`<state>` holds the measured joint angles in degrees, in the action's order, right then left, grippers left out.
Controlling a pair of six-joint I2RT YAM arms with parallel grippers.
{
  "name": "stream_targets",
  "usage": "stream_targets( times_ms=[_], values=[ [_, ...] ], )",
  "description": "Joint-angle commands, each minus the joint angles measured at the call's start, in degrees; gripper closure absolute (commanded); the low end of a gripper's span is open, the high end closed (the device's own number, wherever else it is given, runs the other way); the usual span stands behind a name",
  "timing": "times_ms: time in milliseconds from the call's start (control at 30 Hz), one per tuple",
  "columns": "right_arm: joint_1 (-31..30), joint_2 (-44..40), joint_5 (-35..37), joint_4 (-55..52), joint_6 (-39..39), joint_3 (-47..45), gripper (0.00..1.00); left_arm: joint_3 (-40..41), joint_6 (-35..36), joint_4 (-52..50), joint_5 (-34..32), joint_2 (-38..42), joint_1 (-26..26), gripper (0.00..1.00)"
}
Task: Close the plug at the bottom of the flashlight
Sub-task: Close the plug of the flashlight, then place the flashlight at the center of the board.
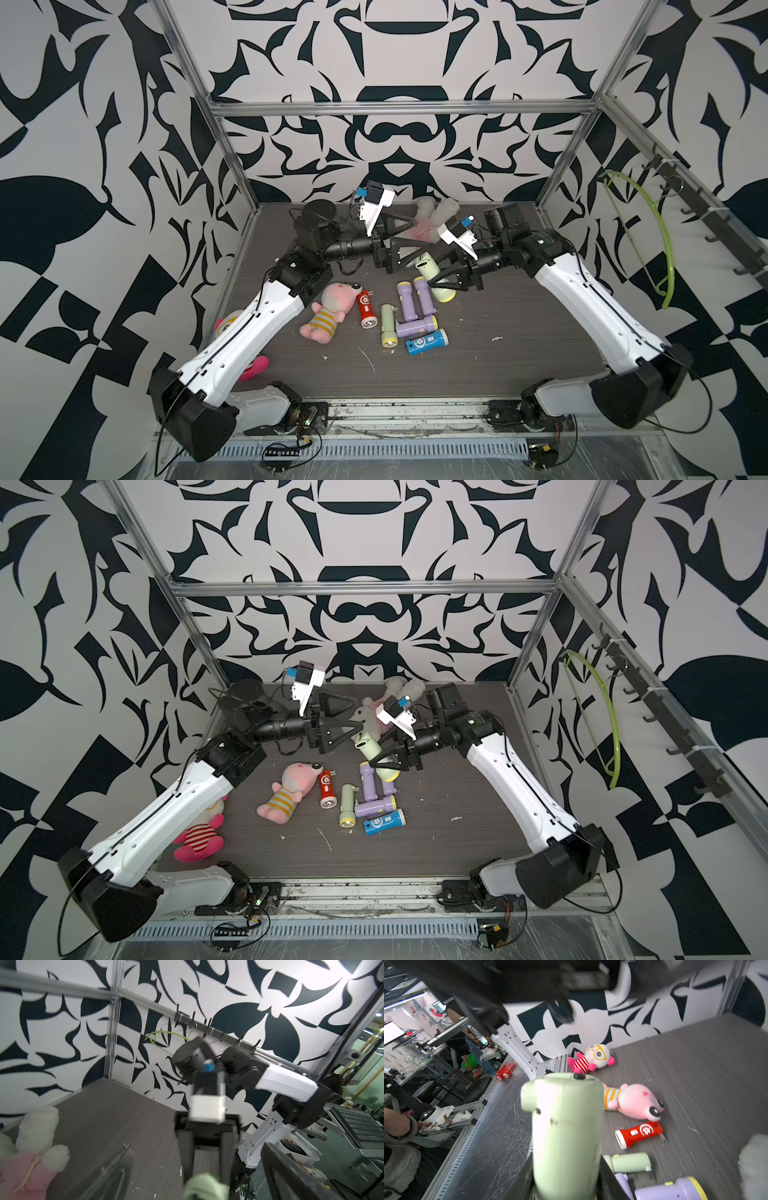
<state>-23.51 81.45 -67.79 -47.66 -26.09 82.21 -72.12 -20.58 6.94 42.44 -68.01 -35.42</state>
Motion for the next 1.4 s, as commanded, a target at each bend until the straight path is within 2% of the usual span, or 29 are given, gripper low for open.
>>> stream_targets(
  times_ms=[0,100,167,333,400,567,667,833,1033,1367],
  values=[
    [0.0,3.2,8.1,4.1,6.8,2.0,1.00,2.8,2.6,3.3,-1.3,5.9,-0.1,0.01],
    [0.0,5.9,23.6,6.8,13.3,2.7,1.00,5.9,3.4,2.9,-4.8,8.1,-0.1,0.01],
    [0.5,8.0,30.7,6.7,16.4,3.8,1.00,7.3,3.4,2.4,-6.2,8.5,-0.1,0.01],
    [2.9,10.9,42.6,8.8,24.9,3.3,1.00,8.7,3.8,0.5,-9.8,8.5,-0.1,0.01],
    [3.8,11.2,49.5,9.4,27.9,2.1,1.00,9.2,4.0,-0.2,-12.1,8.4,-0.1,0.01],
    [6.0,12.6,64.5,7.2,32.2,0.0,1.00,9.5,3.8,-0.9,-14.4,7.1,-0.1,0.01],
    [8.1,14.0,70.0,5.9,34.7,-1.5,1.00,9.3,3.3,-1.3,-15.2,6.3,-0.2,0.01],
    [11.4,17.3,74.6,5.3,36.3,-4.5,1.00,9.6,2.6,-1.4,-16.4,5.7,-0.1,0.01],
    [11.9,21.1,78.5,5.2,34.9,-5.2,1.00,9.8,2.6,-2.5,-19.8,4.7,-0.1,0.01],
    [13.7,24.4,77.1,5.3,35.1,-6.0,1.00,8.5,3.6,-4.7,-20.1,2.5,-0.1,0.01]
  ],
)
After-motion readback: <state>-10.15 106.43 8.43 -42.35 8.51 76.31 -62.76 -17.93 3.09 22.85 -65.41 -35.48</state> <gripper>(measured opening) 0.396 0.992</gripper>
